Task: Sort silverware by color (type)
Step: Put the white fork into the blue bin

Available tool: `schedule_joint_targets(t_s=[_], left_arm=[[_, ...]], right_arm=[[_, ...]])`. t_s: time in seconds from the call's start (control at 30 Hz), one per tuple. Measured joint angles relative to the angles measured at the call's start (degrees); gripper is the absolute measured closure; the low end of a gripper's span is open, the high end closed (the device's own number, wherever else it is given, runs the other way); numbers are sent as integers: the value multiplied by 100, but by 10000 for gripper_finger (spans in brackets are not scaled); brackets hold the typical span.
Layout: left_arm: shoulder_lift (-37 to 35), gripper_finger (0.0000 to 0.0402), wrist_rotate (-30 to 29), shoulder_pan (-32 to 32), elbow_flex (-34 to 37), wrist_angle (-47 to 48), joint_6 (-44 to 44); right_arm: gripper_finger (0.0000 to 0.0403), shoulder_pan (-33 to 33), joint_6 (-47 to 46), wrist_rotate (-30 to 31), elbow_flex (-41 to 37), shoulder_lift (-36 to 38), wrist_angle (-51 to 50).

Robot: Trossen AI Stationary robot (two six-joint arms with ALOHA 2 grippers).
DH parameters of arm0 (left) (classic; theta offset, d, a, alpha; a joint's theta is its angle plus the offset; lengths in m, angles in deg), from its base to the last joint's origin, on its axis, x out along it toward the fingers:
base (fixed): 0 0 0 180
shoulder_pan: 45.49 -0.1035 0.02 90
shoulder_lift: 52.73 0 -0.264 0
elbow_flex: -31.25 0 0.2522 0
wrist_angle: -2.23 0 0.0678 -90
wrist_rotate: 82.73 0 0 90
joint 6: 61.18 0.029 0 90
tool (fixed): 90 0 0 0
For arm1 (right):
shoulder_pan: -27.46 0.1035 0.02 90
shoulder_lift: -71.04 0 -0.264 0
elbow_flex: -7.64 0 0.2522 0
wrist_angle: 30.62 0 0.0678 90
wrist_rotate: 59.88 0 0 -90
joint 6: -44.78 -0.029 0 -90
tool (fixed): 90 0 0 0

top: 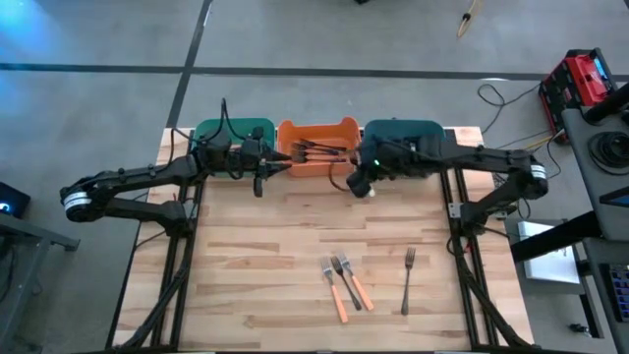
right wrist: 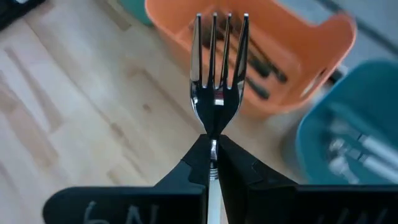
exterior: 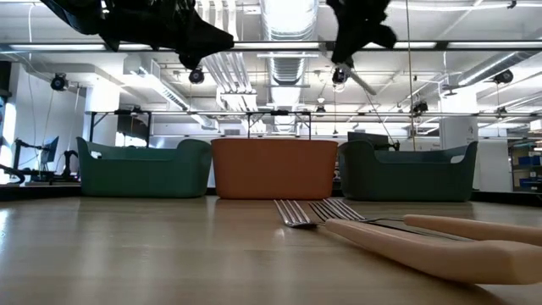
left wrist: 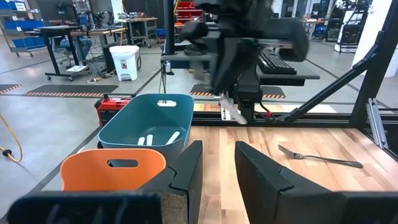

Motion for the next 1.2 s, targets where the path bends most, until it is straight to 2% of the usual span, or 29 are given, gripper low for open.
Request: schedule_joint_targets(t_s=[0.47, 0.83, 1.07, 1.2], left_arm=[[0, 324, 1, 0, 0, 7, -19], [0, 324, 0, -2, 0, 57, 12], [0, 324, 0, 0, 0, 57, 27], [0, 324, 0, -1, 0, 57, 29]], right_arm=[[394, -1655, 2666, -277, 758, -887, -61], [394, -3080, 4762, -306, 834, -1087, -1181], [394, -3694, 6179, -994, 820, -1087, -1511], [394, -3831, 6960, -1036, 684, -1087, -1524]])
